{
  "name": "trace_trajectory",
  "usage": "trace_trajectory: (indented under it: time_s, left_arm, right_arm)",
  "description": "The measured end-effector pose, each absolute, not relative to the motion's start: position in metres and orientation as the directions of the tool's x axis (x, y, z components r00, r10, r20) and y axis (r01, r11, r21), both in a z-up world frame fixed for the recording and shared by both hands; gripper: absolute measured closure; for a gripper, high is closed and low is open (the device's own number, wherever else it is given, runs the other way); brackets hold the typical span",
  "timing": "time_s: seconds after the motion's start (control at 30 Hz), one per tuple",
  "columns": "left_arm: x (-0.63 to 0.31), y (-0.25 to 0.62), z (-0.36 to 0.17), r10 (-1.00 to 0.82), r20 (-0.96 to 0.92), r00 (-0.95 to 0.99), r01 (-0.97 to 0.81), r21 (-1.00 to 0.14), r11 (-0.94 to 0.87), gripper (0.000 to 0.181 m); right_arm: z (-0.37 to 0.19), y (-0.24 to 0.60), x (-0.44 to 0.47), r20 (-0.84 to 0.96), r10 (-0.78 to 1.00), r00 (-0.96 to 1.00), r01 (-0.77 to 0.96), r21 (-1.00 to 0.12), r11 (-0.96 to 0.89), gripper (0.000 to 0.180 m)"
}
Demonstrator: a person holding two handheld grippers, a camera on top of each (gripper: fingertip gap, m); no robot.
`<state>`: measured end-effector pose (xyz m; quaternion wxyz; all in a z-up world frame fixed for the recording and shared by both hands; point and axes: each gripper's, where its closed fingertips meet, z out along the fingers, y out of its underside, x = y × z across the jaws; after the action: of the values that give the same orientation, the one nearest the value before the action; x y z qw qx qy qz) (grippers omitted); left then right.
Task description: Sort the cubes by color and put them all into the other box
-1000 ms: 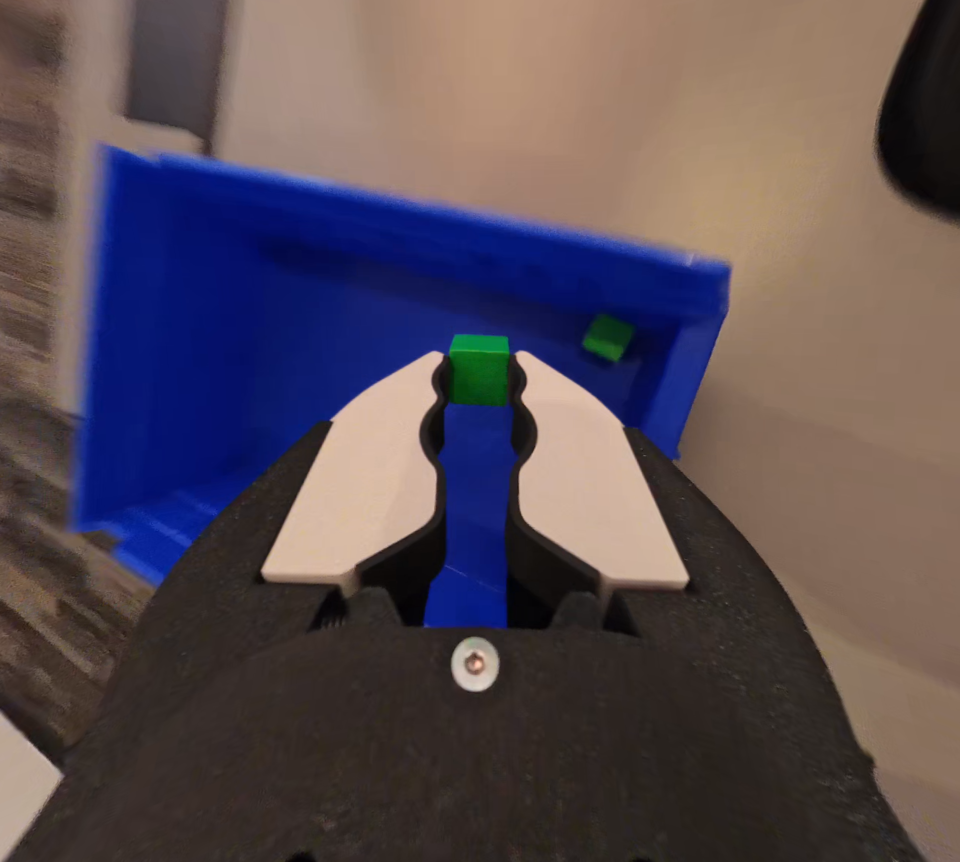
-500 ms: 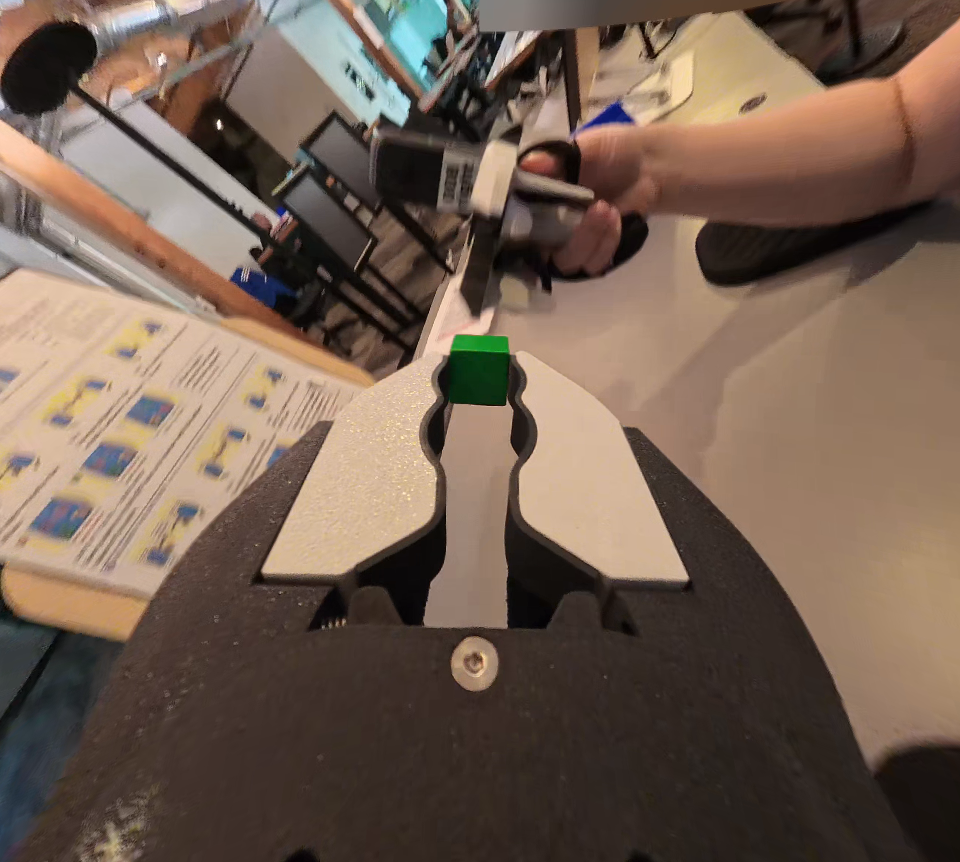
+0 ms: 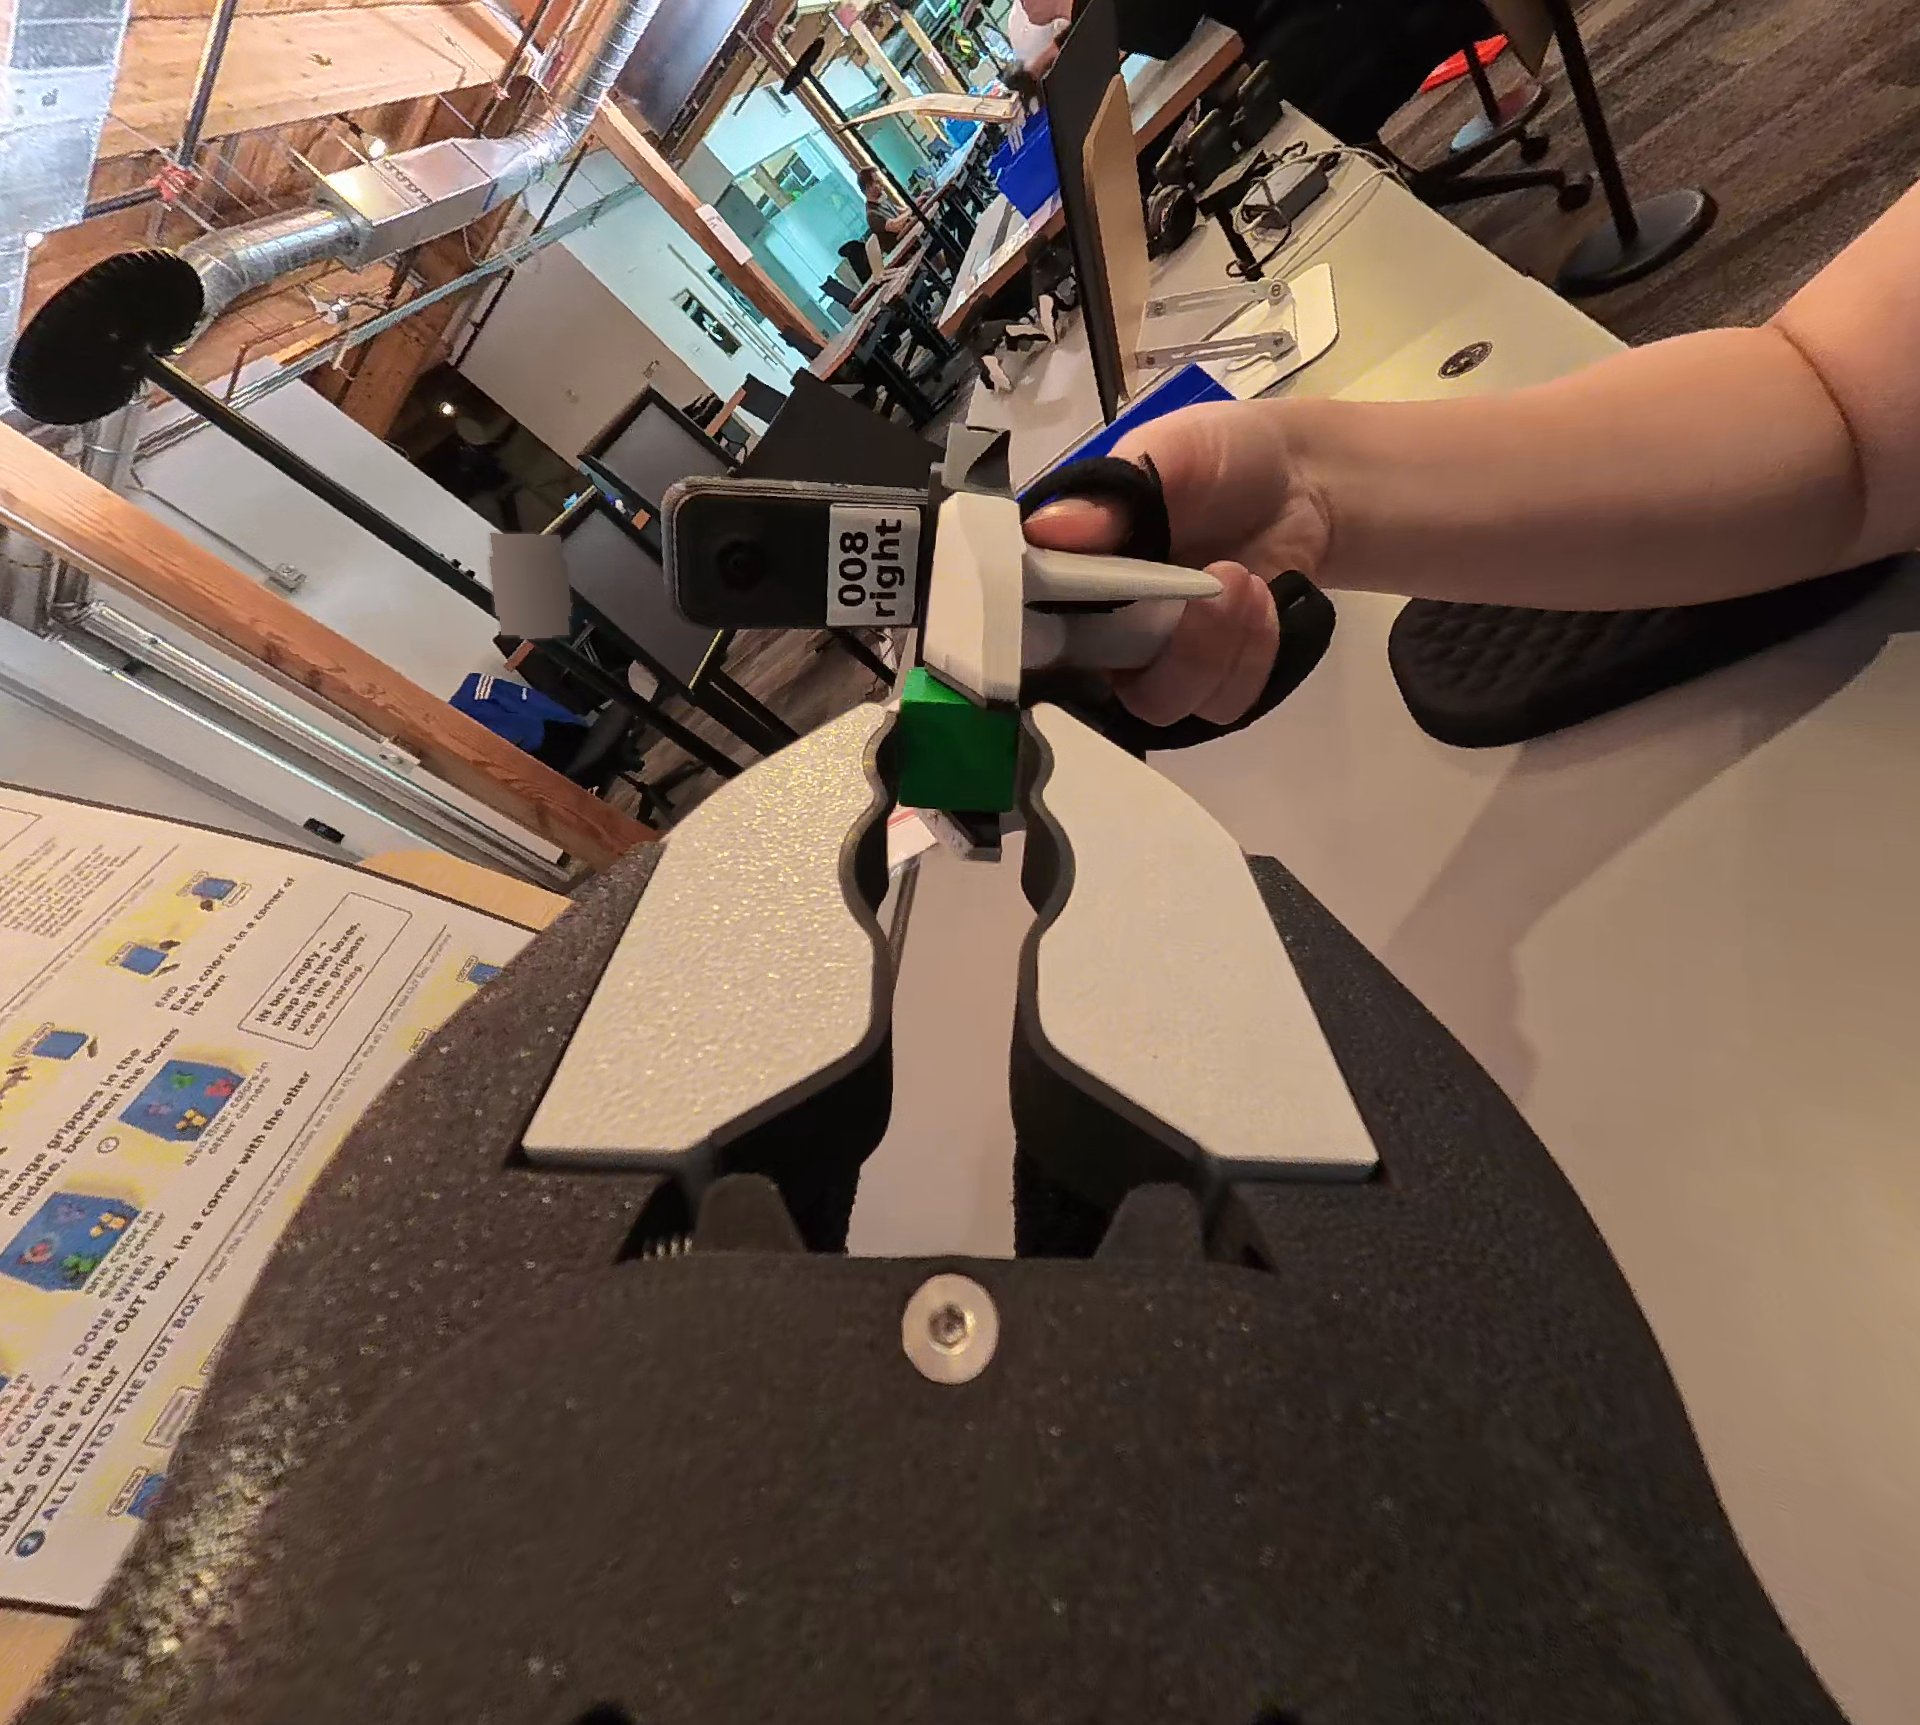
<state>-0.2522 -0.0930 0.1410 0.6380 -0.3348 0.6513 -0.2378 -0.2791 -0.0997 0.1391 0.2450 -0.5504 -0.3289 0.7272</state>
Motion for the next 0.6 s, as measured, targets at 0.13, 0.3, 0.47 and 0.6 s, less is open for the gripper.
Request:
trace_trajectory:
  time_s: [0.13,0.3,0.47,0.6]
  left_arm:
    - [-0.254,-0.093,0.139,-0.740,-0.670,0.054,-0.127,-0.740,0.661,0.160]
    - [-0.259,-0.095,0.137,-0.747,-0.658,0.093,-0.081,-0.753,0.653,0.160]
    - [-0.261,-0.094,0.135,-0.745,-0.661,0.088,-0.083,-0.750,0.656,0.160]
    - [-0.259,-0.085,0.129,-0.755,-0.641,0.140,-0.101,-0.767,0.633,0.159]
  right_arm:
    - [0.137,-0.100,-0.281,-0.642,0.717,-0.271,0.019,-0.748,-0.663,0.157]
    - [0.133,-0.097,-0.281,-0.642,0.723,-0.254,0.018,-0.751,-0.660,0.153]
    - [0.132,-0.097,-0.283,-0.646,0.712,-0.275,0.027,-0.746,-0.666,0.157]
    - [0.127,-0.088,-0.280,-0.655,0.713,-0.251,0.017,-0.739,-0.673,0.158]
